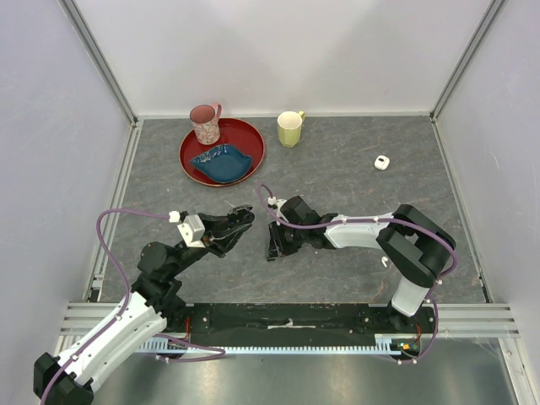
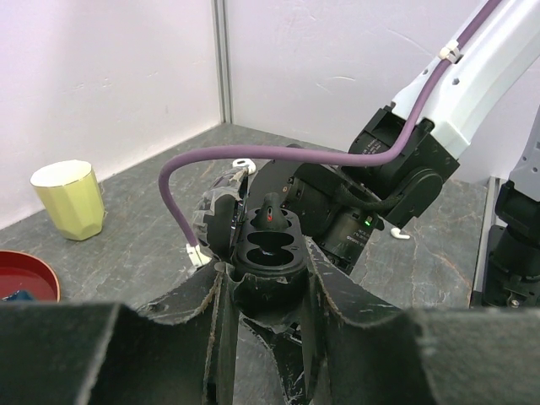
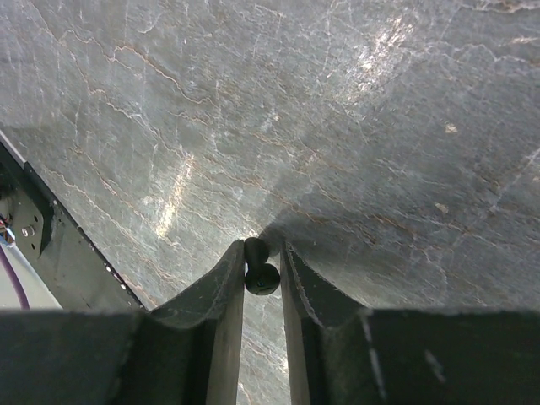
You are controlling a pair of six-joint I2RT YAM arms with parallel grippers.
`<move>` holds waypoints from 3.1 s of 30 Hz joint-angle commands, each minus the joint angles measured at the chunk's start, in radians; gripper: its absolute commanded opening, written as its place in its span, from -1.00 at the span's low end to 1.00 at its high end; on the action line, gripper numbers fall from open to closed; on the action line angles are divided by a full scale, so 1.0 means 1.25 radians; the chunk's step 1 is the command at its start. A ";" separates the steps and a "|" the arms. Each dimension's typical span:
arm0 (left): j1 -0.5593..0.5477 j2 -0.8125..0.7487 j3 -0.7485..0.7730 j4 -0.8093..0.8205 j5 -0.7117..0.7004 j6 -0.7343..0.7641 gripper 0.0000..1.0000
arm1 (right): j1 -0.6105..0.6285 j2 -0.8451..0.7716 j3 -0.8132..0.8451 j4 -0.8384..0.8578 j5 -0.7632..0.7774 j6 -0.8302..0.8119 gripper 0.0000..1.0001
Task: Insert the wireless bluetooth earbuds into the charging case
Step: Adjust the earbud at the center of the board.
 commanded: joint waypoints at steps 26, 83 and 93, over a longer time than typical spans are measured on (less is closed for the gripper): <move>0.000 0.007 -0.005 0.030 -0.016 -0.004 -0.95 | -0.004 -0.045 -0.027 -0.039 0.064 -0.010 -0.12; 0.000 0.004 -0.016 0.050 -0.044 -0.017 -0.95 | 0.085 -0.073 0.001 -0.058 0.017 -0.161 -0.22; 0.000 0.007 -0.019 0.052 -0.046 -0.017 -0.95 | 0.085 -0.065 0.012 -0.083 0.056 -0.187 -0.22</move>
